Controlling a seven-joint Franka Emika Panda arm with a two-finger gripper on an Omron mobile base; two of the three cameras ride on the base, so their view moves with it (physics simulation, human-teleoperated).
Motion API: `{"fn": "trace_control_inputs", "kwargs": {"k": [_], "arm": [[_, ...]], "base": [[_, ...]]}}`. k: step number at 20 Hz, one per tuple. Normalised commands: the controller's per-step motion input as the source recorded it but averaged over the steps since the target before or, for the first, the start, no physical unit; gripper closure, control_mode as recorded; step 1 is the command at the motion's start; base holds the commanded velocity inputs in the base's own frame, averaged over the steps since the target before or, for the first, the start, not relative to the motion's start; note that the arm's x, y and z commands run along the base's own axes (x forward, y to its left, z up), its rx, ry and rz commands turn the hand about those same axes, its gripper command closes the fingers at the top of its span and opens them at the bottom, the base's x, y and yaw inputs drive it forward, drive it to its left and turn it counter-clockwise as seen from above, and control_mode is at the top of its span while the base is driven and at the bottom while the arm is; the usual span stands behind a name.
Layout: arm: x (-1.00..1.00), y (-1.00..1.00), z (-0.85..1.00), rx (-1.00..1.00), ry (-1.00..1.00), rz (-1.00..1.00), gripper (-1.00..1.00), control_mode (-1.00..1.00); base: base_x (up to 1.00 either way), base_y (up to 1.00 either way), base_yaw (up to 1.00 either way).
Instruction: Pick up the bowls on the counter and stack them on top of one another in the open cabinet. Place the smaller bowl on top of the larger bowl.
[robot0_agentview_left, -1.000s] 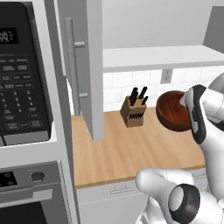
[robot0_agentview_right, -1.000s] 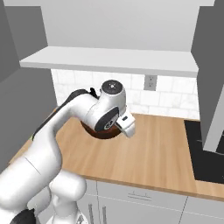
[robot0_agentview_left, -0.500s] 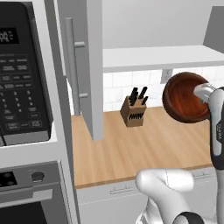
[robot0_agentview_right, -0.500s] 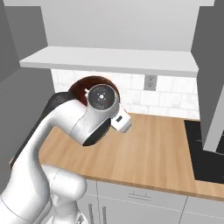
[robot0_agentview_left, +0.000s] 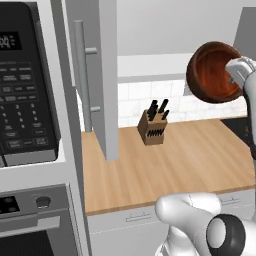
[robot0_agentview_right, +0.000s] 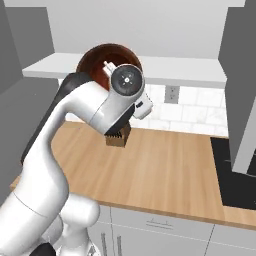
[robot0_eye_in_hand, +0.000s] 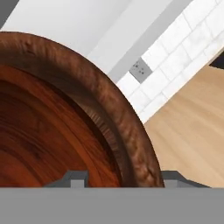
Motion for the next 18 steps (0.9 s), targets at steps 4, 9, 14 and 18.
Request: {"fn": "trace_control_inputs", "kwargs": {"k": [4, 9, 14, 18], "arm": [[1.00, 0.00, 0.95, 0.25, 0.07, -0.10, 1.00, -1.00], [1.00, 0.00, 0.51, 0.14, 0.14, -0.12, 1.00, -1.00], [0.60, 0.00, -0.26, 0.00, 0.08, -0.07, 1.00, -1.00], [0.75, 0.00, -0.29, 0.00, 0.03, -0.07, 1.00, -1.00]], "base": [[0.00, 0.00, 0.00], [0.00, 0.00, 0.00], [0.00, 0.00, 0.00], [0.00, 0.00, 0.00]]}}
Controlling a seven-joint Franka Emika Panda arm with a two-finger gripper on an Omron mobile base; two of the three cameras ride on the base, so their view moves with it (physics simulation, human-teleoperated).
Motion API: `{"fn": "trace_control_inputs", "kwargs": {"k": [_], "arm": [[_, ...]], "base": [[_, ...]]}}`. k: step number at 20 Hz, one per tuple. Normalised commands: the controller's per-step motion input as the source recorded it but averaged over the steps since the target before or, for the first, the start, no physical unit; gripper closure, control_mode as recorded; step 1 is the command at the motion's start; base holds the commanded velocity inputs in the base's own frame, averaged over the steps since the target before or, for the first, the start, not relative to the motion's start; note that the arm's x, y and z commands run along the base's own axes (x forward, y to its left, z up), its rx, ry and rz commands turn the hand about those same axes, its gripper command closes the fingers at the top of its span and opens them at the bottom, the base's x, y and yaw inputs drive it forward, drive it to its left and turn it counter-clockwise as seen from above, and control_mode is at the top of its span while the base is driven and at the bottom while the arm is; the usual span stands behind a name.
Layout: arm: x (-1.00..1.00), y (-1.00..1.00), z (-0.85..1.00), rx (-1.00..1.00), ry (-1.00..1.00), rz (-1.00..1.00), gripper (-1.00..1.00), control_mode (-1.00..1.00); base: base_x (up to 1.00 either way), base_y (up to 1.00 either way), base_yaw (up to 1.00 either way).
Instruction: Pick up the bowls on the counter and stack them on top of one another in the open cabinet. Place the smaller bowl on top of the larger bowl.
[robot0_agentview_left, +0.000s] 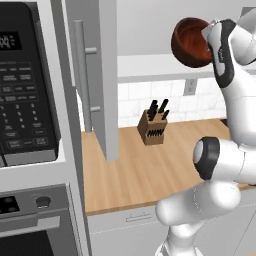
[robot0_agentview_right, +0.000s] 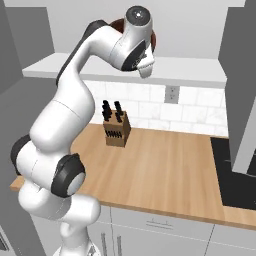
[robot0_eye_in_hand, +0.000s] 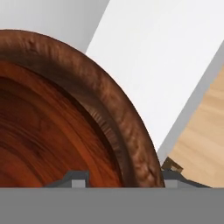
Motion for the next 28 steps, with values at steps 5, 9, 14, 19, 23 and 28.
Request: {"fn": "trace_control_inputs", "kwargs": {"k": [5, 9, 14, 19, 23, 28], "arm": [[0.98, 0.00, -0.30, 0.00, 0.05, -0.10, 1.00, -1.00], [1.00, 0.00, -0.23, 0.00, 0.04, -0.12, 1.00, -1.00], [0.85, 0.02, -0.08, 0.00, 0.00, -0.11, -1.00, -1.00], [-0.38, 0.00, -0.06, -0.02, -0.12, 0.00, -1.00, -1.00], [-1.00, 0.00, -0.54, -0.03, -0.47, 0.00, -1.00, -1.00], [-1.00, 0.00, -0.98, 0.00, -0.54, 0.00, -1.00, -1.00]], "base": [[0.00, 0.00, 0.00], [0.00, 0.00, 0.00], [0.00, 0.00, 0.00], [0.00, 0.00, 0.00], [0.00, 0.00, 0.00], [0.00, 0.00, 0.00]]}}
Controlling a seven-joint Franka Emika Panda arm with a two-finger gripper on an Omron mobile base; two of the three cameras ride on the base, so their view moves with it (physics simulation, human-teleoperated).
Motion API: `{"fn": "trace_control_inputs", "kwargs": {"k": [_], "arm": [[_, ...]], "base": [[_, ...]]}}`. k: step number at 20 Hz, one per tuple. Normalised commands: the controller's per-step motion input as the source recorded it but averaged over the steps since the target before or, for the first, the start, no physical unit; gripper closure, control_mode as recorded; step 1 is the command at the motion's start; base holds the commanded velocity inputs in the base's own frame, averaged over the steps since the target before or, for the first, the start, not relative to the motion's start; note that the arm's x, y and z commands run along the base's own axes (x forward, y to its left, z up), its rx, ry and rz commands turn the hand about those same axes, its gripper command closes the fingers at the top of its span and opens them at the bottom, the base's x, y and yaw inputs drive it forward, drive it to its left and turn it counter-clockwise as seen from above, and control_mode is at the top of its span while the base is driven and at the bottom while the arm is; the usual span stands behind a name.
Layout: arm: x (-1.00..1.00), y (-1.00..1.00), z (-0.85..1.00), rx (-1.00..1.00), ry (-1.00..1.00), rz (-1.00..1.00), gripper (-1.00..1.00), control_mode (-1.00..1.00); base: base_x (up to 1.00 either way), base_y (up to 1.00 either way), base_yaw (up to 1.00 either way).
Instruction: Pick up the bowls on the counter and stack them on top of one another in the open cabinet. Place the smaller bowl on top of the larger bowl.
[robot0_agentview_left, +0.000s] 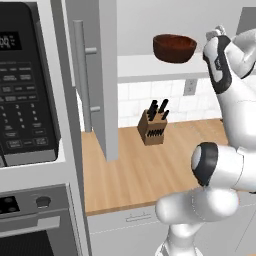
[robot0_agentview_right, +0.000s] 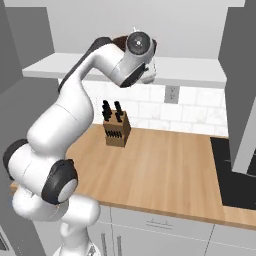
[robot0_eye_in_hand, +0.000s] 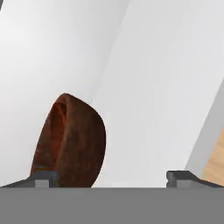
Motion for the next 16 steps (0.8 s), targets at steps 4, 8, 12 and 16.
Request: {"fn": "trace_control_inputs", "kwargs": {"k": [4, 8, 12, 16], "arm": [[-1.00, 0.12, -1.00, -0.04, -0.24, 0.00, -1.00, -1.00], [-1.00, 0.38, -1.00, -0.23, -0.02, 0.00, -1.00, -1.00], [-1.00, 0.18, -1.00, -0.18, -0.13, 0.00, -1.00, -1.00], [-0.75, 0.01, -0.53, 0.03, -0.06, -0.02, -1.00, -1.00]], "base": [[0.00, 0.00, 0.00], [0.00, 0.00, 0.00], [0.00, 0.00, 0.00], [0.00, 0.00, 0.00]]}}
